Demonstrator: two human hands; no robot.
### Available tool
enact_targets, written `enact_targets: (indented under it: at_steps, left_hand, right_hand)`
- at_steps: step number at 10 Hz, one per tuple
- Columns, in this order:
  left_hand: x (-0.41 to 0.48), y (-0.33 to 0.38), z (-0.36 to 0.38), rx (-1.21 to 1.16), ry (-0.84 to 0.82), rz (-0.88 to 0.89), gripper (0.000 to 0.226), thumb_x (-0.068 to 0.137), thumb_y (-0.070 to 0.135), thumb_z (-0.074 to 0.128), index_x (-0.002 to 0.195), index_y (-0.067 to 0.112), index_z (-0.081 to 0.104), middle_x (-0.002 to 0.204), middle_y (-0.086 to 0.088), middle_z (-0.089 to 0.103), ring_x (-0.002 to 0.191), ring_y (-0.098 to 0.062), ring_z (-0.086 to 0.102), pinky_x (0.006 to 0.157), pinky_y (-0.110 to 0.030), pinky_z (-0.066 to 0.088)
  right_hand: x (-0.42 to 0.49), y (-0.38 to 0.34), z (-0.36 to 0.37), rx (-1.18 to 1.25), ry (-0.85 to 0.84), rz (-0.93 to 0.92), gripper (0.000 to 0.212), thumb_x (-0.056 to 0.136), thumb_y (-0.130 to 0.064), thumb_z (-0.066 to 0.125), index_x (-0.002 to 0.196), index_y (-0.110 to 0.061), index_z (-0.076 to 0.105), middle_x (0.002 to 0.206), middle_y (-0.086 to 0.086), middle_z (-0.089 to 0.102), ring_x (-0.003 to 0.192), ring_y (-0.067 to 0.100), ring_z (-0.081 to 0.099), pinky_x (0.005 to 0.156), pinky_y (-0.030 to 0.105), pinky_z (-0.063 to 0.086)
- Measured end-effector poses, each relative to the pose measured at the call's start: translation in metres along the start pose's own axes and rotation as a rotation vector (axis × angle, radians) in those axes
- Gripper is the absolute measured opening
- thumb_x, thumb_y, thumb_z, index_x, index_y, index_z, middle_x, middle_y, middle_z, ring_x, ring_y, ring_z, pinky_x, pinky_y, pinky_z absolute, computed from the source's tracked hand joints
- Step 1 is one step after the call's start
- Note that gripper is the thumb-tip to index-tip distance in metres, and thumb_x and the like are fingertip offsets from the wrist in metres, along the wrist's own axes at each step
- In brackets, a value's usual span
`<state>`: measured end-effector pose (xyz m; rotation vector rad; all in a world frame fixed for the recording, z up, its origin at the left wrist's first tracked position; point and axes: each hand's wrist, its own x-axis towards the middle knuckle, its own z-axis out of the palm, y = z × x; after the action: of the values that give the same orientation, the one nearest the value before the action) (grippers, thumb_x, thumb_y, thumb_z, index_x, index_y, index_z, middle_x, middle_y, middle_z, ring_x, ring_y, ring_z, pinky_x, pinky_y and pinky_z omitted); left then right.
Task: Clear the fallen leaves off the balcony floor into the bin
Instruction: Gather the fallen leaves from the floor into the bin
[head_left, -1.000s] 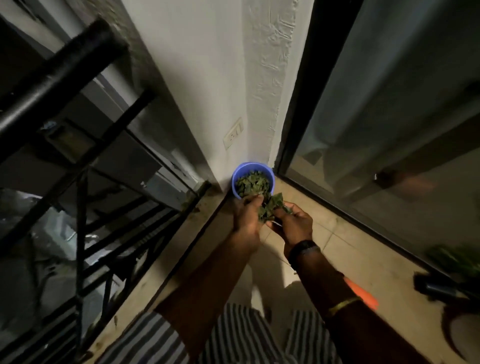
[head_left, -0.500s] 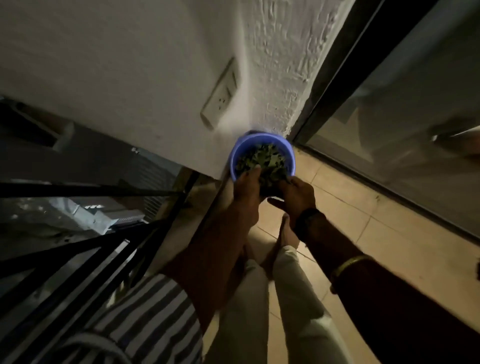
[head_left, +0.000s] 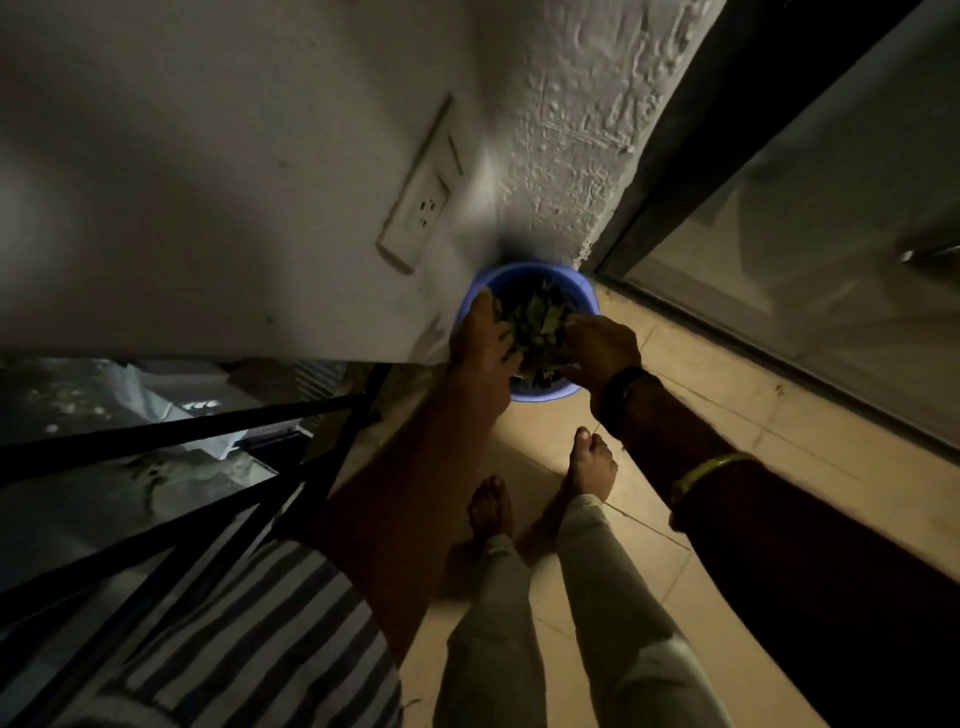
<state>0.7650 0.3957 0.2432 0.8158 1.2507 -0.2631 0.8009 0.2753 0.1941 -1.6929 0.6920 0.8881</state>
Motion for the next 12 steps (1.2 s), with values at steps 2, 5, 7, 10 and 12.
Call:
enact_targets:
  at_steps: [2,5,7,10,12]
  left_hand:
    - [-0.095,0.019,0.016,-0.021,-0.125,0.024,0.042,0.104,0.034,0.042,0.134,0.007,0.054,0.140,-0.013,0.056,0.122,-0.026,0.058,0.105,-0.039,0.044]
    - [-0.259,0.010,0.010,0.166,-0.234,0.150,0.015,0.091,0.021,0.062,0.085,0.009,0.067,0.078,-0.006,0.066,0.061,-0.014,0.053,0.051,-0.023,0.041]
    - [-0.361,-0.034,0.022,0.387,-0.491,0.146,0.016,0.091,0.021,0.061,0.102,0.011,0.067,0.074,-0.001,0.064,0.052,-0.009,0.049,0.044,-0.019,0.034]
    - [-0.466,-0.161,0.072,0.802,-0.780,0.098,0.016,0.088,0.023,0.064,0.101,0.014,0.067,0.084,-0.002,0.066,0.054,-0.008,0.046,0.043,-0.019,0.031]
    - [-0.526,-0.284,0.103,0.988,-0.924,0.019,0.010,0.089,0.019,0.062,0.096,0.013,0.065,0.086,-0.003,0.064,0.055,-0.010,0.045,0.042,-0.019,0.030]
  right_hand:
    - [-0.118,-0.035,-0.014,0.470,0.089,0.012,0.027,0.086,-0.005,0.063,0.112,-0.004,0.070,0.097,0.015,0.070,0.088,0.029,0.068,0.084,0.042,0.060]
    - [-0.318,-0.045,-0.064,0.859,0.092,-0.109,0.017,0.096,-0.002,0.051,0.101,-0.007,0.066,0.081,0.009,0.066,0.072,0.021,0.063,0.070,0.033,0.054]
    - [-0.429,-0.010,-0.122,1.062,0.236,-0.211,0.018,0.096,-0.002,0.052,0.108,-0.007,0.064,0.085,0.010,0.067,0.075,0.022,0.063,0.073,0.035,0.056]
    - [-0.533,0.094,-0.241,1.388,0.580,-0.305,0.020,0.097,-0.006,0.052,0.115,-0.008,0.062,0.093,0.012,0.068,0.080,0.023,0.066,0.079,0.038,0.058]
    - [-0.586,0.191,-0.309,1.544,0.754,-0.330,0.017,0.096,-0.005,0.054,0.108,-0.009,0.065,0.091,0.010,0.070,0.076,0.020,0.068,0.071,0.035,0.059]
